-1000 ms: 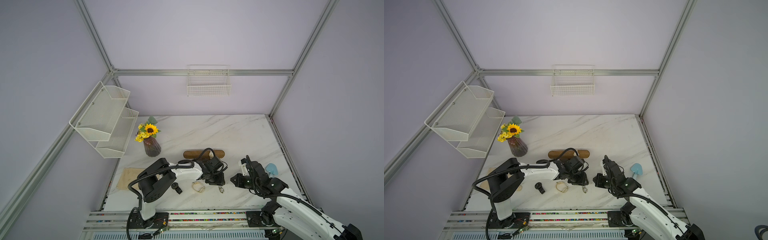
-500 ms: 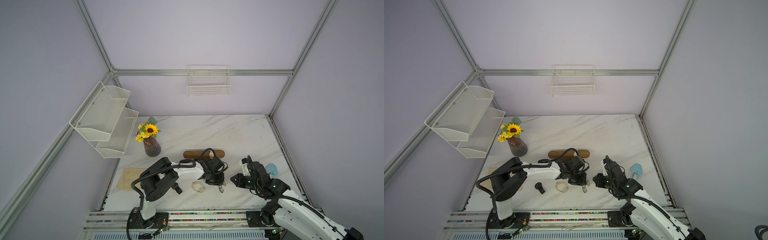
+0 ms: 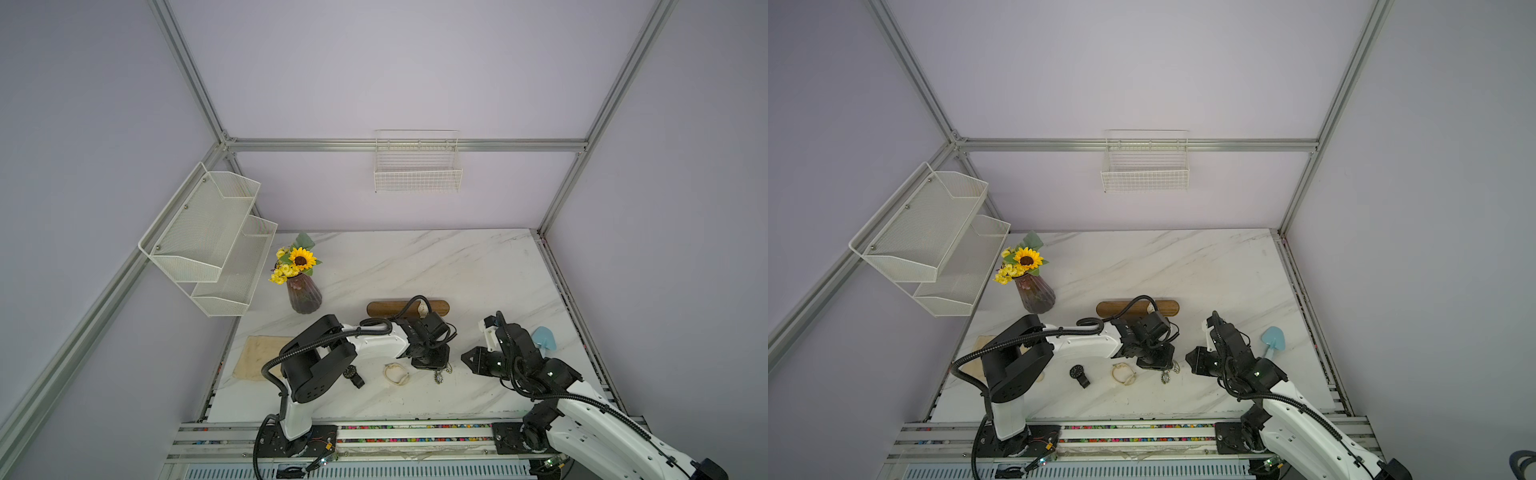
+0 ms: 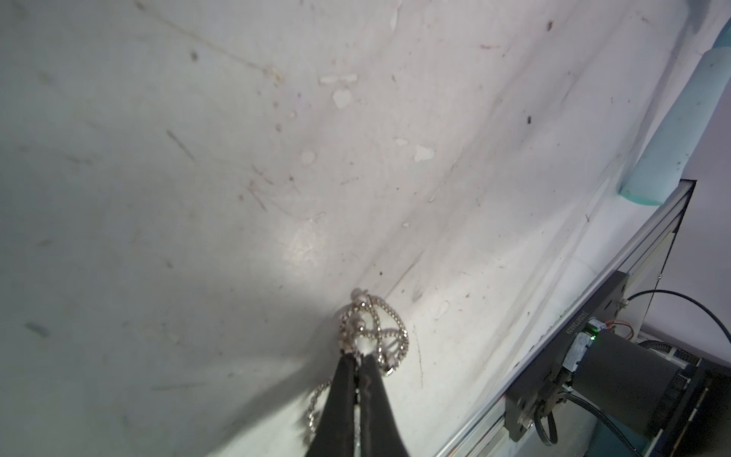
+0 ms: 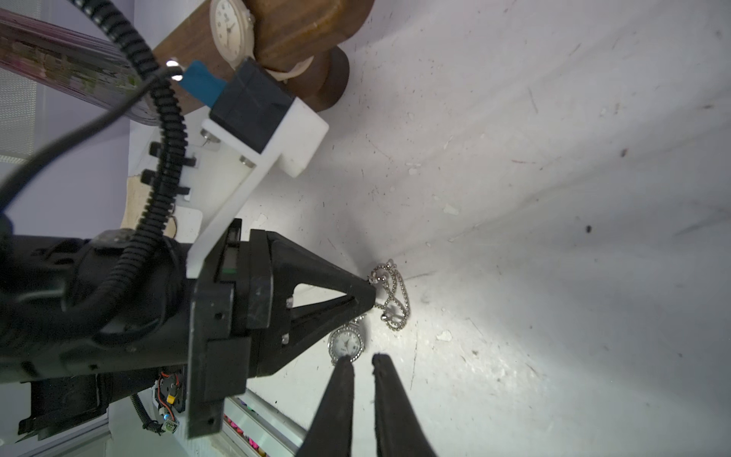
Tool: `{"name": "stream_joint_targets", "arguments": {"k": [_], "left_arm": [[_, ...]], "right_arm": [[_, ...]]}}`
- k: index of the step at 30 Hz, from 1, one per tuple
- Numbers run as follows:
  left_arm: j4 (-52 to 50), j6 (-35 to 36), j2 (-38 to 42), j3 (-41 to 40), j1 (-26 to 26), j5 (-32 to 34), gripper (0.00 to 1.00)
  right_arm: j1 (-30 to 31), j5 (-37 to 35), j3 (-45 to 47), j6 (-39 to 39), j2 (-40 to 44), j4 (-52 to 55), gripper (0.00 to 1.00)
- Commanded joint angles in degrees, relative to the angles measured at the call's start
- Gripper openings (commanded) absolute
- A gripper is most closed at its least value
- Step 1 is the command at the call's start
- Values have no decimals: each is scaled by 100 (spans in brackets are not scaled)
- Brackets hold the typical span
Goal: Place watch on stand
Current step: Pick up the watch at the center of the board.
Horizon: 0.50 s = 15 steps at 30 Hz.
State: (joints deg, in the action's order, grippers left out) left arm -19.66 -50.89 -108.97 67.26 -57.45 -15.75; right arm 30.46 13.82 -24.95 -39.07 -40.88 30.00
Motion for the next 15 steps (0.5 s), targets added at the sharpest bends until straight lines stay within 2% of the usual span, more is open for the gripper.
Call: {"name": "stream_joint_targets", "arguments": {"k": [1,9,15], "left_arm": [[-62,240,273,526,17,156,0],[-73,531,585,1097,185,35,0],[-68,614,771,1247,301,-145,0]], "right_arm": [[-29,226,-87,165,131,-52,16],[-26,538,-266,198,259,-282,14],[-28,387,-290,277,937,-297,14]]}}
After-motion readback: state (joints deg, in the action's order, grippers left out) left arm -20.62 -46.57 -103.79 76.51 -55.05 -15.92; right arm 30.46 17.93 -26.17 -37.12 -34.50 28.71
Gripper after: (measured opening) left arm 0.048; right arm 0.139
